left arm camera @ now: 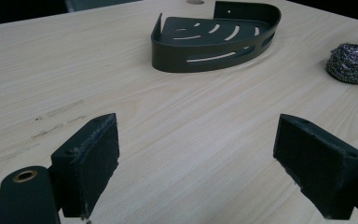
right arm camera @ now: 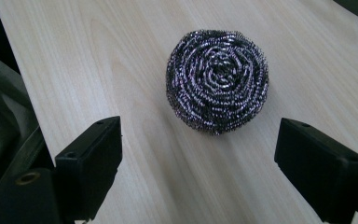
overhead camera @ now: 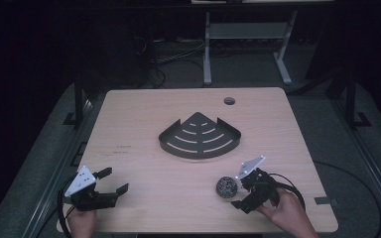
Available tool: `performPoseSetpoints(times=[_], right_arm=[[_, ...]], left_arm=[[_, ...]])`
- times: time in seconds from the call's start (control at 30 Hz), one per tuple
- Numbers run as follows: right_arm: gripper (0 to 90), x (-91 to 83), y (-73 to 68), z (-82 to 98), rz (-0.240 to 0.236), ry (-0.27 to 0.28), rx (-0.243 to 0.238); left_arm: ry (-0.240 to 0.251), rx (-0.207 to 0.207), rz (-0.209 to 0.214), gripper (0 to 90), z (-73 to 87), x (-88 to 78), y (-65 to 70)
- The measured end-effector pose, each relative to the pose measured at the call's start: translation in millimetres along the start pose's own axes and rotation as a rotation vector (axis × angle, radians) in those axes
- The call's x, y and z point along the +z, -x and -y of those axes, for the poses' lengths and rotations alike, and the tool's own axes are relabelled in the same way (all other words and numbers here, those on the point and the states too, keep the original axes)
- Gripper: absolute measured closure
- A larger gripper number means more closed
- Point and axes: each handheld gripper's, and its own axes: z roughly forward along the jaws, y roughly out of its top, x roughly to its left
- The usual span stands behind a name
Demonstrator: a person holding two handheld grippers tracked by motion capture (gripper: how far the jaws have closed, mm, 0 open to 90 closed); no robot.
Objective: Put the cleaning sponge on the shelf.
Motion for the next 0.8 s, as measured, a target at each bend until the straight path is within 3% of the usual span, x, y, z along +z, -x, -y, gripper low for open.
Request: performPoseSetpoints(times=[0.8], right_arm=[[14.5,12.3,6.9,-26.6,-0.019,-0.037,-0.013]], left_arm=[[0.005,0.002,-0.001,13.7,-0.5,-1.5,-0.5]])
